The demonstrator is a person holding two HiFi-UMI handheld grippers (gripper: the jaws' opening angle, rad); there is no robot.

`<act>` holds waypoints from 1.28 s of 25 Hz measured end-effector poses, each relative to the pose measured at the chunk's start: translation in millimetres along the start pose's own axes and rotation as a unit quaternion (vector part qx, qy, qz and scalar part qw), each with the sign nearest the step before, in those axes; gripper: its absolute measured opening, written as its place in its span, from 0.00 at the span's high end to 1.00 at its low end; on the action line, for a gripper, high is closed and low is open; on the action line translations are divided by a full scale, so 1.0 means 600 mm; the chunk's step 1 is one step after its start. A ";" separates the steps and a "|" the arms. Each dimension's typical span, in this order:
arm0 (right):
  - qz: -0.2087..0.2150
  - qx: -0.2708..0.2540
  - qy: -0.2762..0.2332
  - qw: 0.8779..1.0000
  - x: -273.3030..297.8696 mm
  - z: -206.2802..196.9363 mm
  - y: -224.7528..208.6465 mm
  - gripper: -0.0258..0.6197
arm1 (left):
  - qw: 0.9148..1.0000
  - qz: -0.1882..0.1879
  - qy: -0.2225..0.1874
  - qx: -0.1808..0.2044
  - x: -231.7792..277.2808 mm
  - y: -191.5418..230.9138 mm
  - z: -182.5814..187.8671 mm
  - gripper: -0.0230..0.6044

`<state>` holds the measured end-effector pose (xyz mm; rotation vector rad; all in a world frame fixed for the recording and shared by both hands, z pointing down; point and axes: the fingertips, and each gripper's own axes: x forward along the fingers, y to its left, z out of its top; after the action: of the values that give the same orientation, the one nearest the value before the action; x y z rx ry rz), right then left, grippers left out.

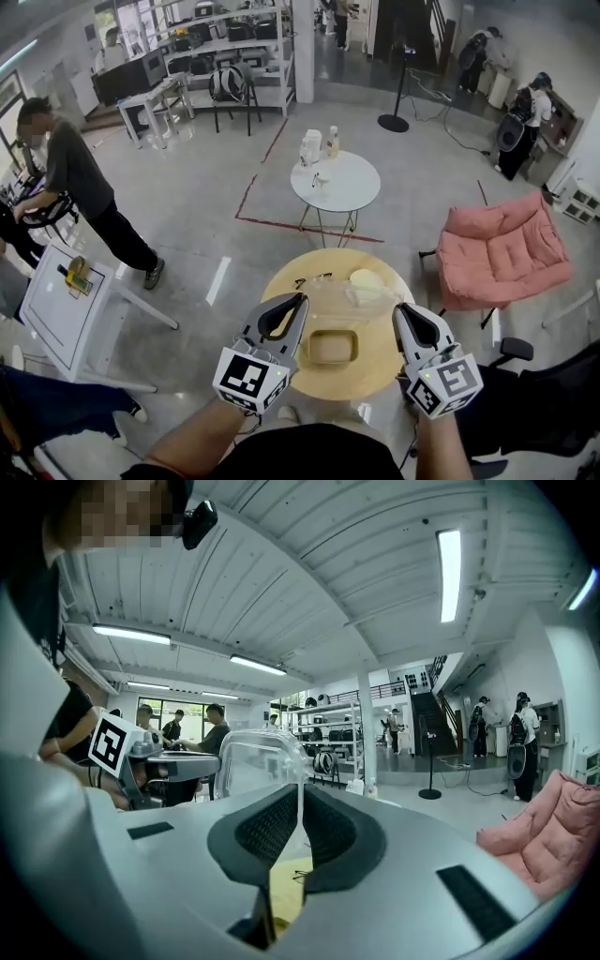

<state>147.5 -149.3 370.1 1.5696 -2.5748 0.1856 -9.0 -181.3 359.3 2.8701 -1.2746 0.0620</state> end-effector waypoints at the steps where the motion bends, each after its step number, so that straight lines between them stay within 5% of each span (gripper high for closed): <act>1: -0.001 -0.003 -0.003 1.000 -0.001 0.006 0.003 0.91 | 1.000 -0.001 -0.004 0.001 -0.001 0.002 0.006 0.92; 32: -0.023 -0.015 -0.014 1.000 0.023 0.038 0.100 0.91 | 0.999 -0.019 -0.026 0.000 -0.074 0.068 0.035 0.92</act>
<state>87.0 -137.7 347.2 1.6309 -2.5463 0.1204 -68.3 -176.3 336.4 2.9138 -1.2278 -0.0137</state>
